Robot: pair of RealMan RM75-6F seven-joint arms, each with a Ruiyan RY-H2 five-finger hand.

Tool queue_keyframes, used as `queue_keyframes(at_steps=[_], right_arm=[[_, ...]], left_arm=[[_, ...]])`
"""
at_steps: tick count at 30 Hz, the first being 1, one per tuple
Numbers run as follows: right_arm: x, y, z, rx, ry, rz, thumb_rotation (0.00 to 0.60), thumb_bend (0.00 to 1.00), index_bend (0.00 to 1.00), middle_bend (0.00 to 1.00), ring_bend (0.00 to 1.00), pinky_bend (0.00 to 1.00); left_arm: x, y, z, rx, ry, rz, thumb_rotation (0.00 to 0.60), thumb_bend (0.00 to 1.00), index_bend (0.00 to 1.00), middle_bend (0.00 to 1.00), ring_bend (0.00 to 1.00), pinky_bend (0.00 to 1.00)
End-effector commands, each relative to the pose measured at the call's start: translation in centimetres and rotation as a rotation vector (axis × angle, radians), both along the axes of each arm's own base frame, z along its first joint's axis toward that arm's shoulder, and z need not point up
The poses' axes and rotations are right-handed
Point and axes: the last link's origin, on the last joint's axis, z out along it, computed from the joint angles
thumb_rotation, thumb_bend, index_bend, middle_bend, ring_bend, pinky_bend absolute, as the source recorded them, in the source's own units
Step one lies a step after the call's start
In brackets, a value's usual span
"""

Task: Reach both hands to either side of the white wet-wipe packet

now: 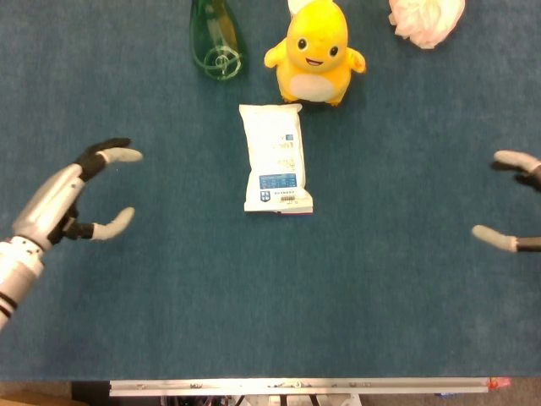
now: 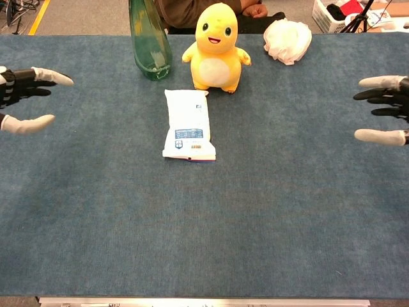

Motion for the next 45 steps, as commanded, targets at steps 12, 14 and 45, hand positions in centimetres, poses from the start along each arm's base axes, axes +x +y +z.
queue_keyframes(at_steps=[12, 14, 45], right_arm=[[3.3, -1.6, -4.0, 0.205, -0.15, -0.046, 0.6, 0.34, 0.21, 0.24, 0.11, 0.16], [3.6, -1.7, -4.3, 0.2, -0.151, -0.042, 0.6, 0.34, 0.21, 0.24, 0.11, 0.16], [4.8, -1.9, -5.3, 0.167, -0.191, -0.072, 0.6, 0.29, 0.21, 0.23, 0.11, 0.16]], left_arm=[[5.2, 1.6, -4.2, -0.225, -0.19, 0.153, 0.6, 0.38, 0.19, 0.09, 0.0, 0.05], [5.9, 1.7, -4.8, -0.234, -0.195, 0.143, 0.6, 0.38, 0.19, 0.09, 0.0, 0.05], [9.7, 3.0, -8.9, -0.236, -0.225, 0.172, 0.6, 0.5, 0.13, 0.07, 0.0, 0.05]])
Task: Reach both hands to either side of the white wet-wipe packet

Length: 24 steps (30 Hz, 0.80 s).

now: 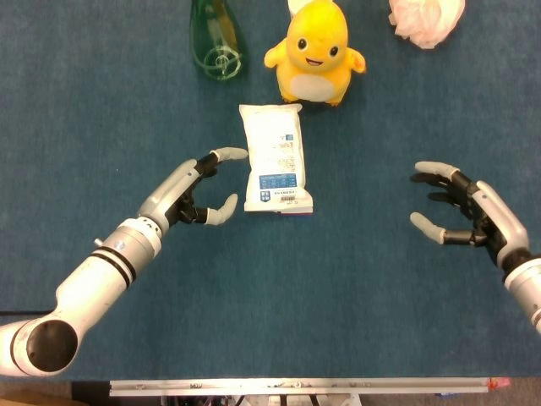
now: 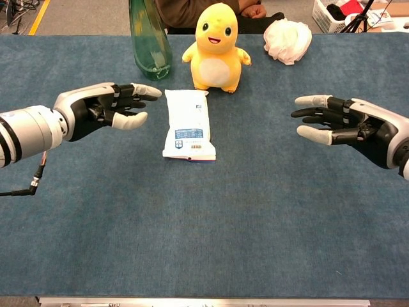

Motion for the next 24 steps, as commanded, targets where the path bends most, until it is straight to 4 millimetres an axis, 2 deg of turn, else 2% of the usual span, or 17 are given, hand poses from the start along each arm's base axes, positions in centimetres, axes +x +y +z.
queue_keyframes(at_steps=[1, 7, 24], right_arm=[[0.1, 0.0, -0.1, -0.003, -0.005, -0.003, 0.6, 0.29, 0.21, 0.23, 0.11, 0.16], [0.5, -0.2, -0.5, -0.008, -0.022, -0.014, 0.6, 0.25, 0.21, 0.23, 0.11, 0.16], [2.4, -0.6, -2.0, 0.012, -0.081, -0.056, 0.6, 0.24, 0.21, 0.22, 0.11, 0.16]], left_arm=[[0.2, -0.1, -0.1, -0.002, -0.001, -0.007, 0.6, 0.5, 0.13, 0.07, 0.0, 0.05], [0.7, -0.2, -0.3, -0.006, -0.013, -0.008, 0.6, 0.5, 0.13, 0.07, 0.0, 0.05], [2.8, -0.7, -2.2, -0.052, -0.046, 0.006, 0.6, 0.5, 0.13, 0.06, 0.0, 0.05]])
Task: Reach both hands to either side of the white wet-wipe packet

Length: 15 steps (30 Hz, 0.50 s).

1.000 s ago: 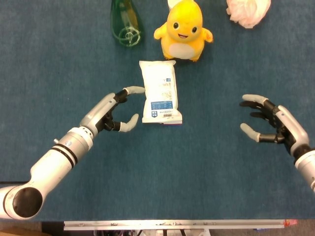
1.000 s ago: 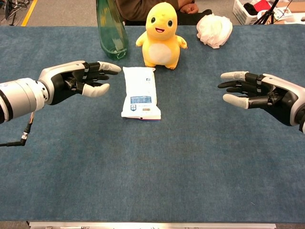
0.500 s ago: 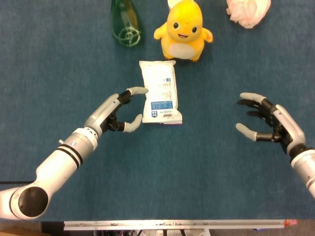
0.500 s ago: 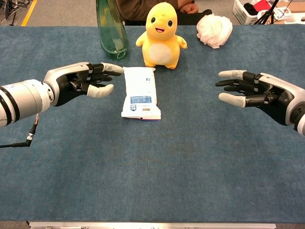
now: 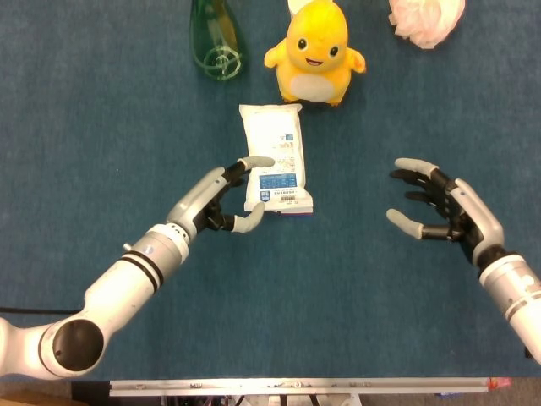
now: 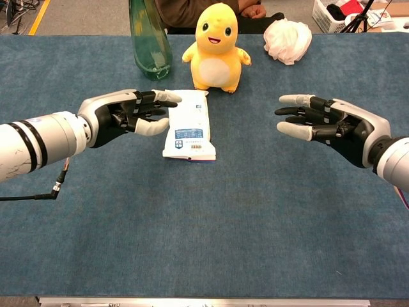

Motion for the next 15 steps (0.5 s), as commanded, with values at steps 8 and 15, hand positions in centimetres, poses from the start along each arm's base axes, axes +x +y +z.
queue_keyframes(at_steps=[8, 15], right_arm=[[0.1, -0.1, -0.5, -0.001, 0.011, -0.01, 0.6, 0.24, 0.21, 0.22, 0.11, 0.16], [0.8, -0.4, -1.3, 0.004, -0.005, -0.004, 0.6, 0.24, 0.21, 0.22, 0.11, 0.16]], left_arm=[[0.5, 0.1, -0.8, -0.002, 0.003, 0.0, 0.6, 0.5, 0.12, 0.06, 0.0, 0.05], [0.4, 0.3, -0.9, 0.002, 0.014, 0.005, 0.6, 0.5, 0.12, 0.06, 0.0, 0.05]])
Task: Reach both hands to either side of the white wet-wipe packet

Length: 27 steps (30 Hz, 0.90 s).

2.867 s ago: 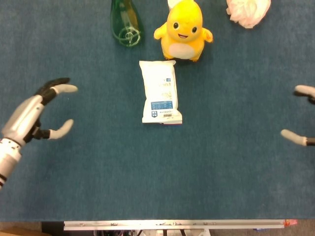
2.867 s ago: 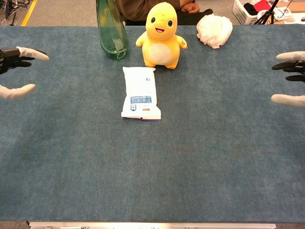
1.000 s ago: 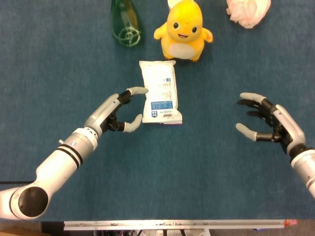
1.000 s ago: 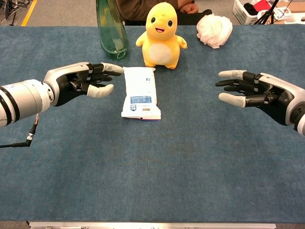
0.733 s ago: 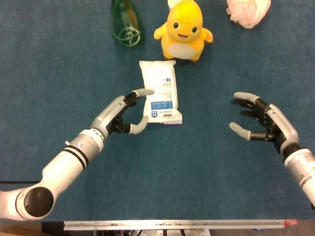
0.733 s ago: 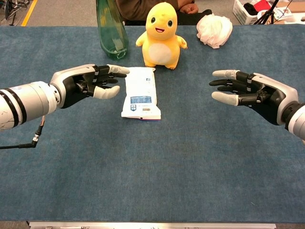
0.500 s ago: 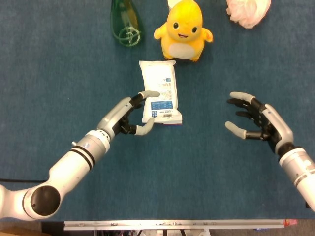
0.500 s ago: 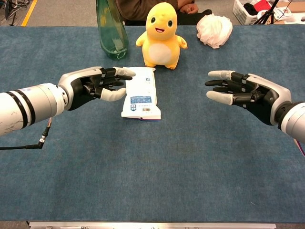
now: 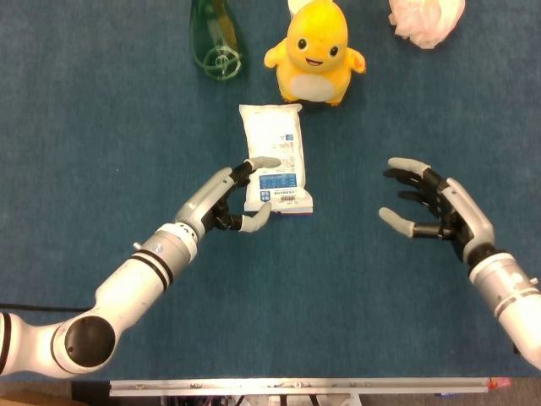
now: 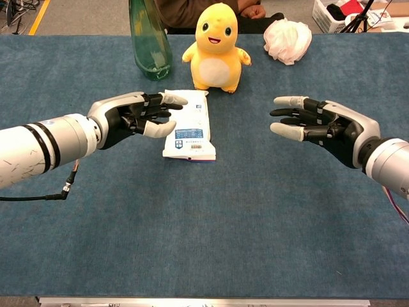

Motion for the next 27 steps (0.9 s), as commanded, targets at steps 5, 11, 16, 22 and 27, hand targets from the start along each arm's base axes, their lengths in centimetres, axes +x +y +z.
queue_keyframes(at_steps=[5, 11, 16, 22, 27], right_arm=[[0.8, -0.3, -0.8, 0.004, -0.008, 0.0, 0.6, 0.25, 0.21, 0.21, 0.11, 0.16], [1.7, -0.6, -1.4, 0.007, -0.024, 0.0, 0.6, 0.25, 0.21, 0.21, 0.11, 0.16], [2.4, -0.8, -2.0, 0.008, -0.033, 0.0, 0.6, 0.25, 0.21, 0.21, 0.11, 0.16], [2.7, -0.9, -2.5, 0.012, -0.027, 0.004, 0.6, 0.25, 0.21, 0.21, 0.11, 0.16], [3.1, -0.9, -2.9, 0.02, -0.03, 0.01, 0.6, 0.25, 0.21, 0.21, 0.11, 0.16]], left_arm=[[-0.2, 0.0, 0.1, 0.005, 0.006, 0.007, 0.6, 0.5, 0.12, 0.06, 0.0, 0.05], [-0.2, 0.1, 0.0, 0.01, 0.009, 0.009, 0.6, 0.5, 0.12, 0.06, 0.0, 0.05], [-0.2, 0.1, 0.1, 0.011, 0.009, 0.011, 0.599, 0.5, 0.12, 0.06, 0.0, 0.05], [-0.4, 0.2, 0.1, 0.014, 0.015, 0.017, 0.6, 0.5, 0.12, 0.06, 0.0, 0.05], [-0.5, 0.3, 0.1, 0.014, 0.017, 0.021, 0.6, 0.5, 0.12, 0.06, 0.0, 0.05]])
